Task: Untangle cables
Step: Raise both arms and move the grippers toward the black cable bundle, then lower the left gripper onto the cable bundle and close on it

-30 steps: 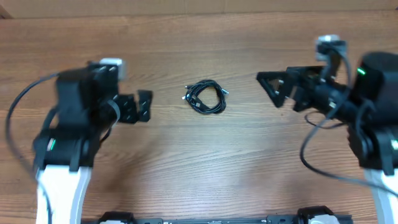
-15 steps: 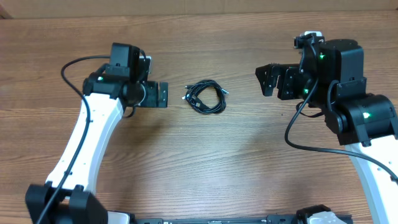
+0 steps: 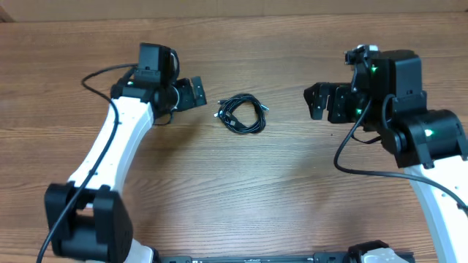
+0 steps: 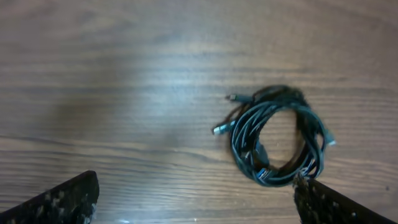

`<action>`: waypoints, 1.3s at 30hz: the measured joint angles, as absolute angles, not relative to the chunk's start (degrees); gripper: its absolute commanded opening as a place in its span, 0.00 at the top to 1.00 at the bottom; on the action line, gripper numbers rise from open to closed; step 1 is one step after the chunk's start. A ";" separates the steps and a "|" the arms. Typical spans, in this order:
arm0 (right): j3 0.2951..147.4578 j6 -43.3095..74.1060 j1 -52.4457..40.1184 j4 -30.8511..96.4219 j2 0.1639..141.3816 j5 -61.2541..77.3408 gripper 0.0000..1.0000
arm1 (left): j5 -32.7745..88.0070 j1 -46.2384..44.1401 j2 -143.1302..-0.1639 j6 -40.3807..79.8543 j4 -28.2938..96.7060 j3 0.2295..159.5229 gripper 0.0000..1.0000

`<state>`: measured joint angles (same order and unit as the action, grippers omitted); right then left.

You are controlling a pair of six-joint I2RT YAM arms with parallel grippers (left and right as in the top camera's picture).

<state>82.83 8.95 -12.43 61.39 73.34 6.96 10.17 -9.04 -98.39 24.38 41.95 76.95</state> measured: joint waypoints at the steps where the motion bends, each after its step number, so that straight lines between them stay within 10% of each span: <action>1: 82.83 8.97 -12.43 61.82 73.71 6.92 0.00 | 10.59 -9.04 -99.31 24.69 42.30 76.97 0.00; 24: 80.93 9.89 -12.43 62.61 77.95 6.61 0.00 | 29.08 -9.04 -116.40 28.62 35.97 80.49 0.11; 39: 80.93 9.89 -12.43 62.61 77.95 6.59 0.00 | 9.17 -17.72 -116.42 29.69 39.05 82.08 0.09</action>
<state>80.93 9.89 -12.43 62.61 77.95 6.59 9.17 -17.72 -116.42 29.69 39.05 82.08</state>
